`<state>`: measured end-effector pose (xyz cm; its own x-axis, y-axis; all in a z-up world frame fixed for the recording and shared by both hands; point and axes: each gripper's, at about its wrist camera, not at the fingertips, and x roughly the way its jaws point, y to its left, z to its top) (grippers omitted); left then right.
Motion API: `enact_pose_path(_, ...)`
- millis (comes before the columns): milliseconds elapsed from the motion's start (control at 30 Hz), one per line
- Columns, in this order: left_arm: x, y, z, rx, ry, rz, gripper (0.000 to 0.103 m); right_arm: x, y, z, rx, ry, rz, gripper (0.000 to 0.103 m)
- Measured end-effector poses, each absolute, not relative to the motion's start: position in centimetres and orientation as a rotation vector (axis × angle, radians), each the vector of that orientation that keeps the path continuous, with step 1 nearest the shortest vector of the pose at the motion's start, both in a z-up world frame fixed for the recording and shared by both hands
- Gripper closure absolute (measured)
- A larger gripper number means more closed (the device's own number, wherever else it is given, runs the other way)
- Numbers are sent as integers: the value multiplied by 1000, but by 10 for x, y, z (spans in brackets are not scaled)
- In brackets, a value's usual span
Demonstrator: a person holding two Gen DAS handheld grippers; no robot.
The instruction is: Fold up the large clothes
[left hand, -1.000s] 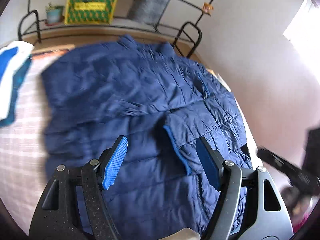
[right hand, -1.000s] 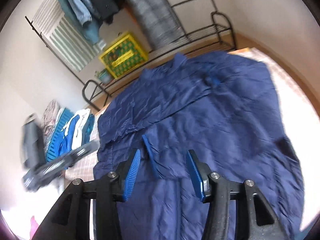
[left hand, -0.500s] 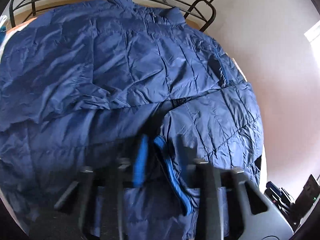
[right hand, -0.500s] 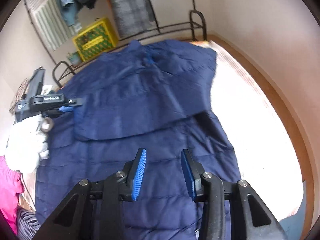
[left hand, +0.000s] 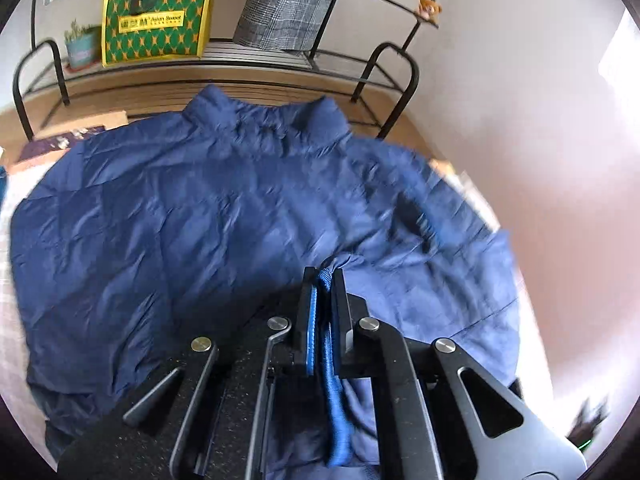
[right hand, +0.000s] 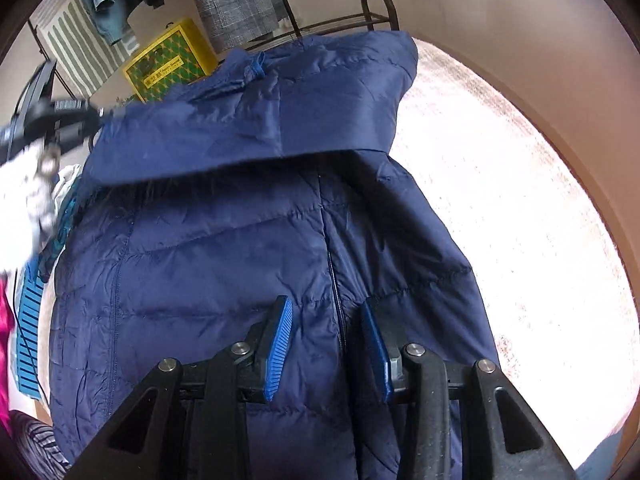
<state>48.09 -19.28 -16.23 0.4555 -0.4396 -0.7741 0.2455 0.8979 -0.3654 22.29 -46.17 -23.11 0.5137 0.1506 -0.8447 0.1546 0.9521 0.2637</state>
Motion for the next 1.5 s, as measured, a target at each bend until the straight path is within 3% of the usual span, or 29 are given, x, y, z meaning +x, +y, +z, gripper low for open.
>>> enact_pose_path(267,436,-253,-103,-108,897,-690,100,229,-443,-234,217,1020,-31,62)
enact_pose_path(500,494,-197,-56,-183,768,-539,100,229,-439,-234,212,1008,-39,62)
enact_pose_path(600,522,-162,-74,-167,777,-410,100,229,-440,-235,213,1006,-41,62)
enact_pose_path(767,548,-100,-149,-283,907,-294,100,231,-443,-233,214,1031,-43,62)
enact_pose_path(900,548,-78,-191,-203,930,-216,100,250,-446,-217,221,1033,-9,68)
enact_pose_path(1067,552,-34,-201,-291,920,-146,100,294,-454,-193,213,978,37,68)
enact_pose_path(1233,553,-1,-194,-289,885,-73,100,341,-482,-212,258,1010,-52,73)
enact_pose_path(1300,553,3,-203,-281,912,-85,100,353,-490,-220,260,1032,-106,80)
enact_pose_path(1500,544,-13,-218,-266,942,-156,100,394,-462,-211,263,984,79,78)
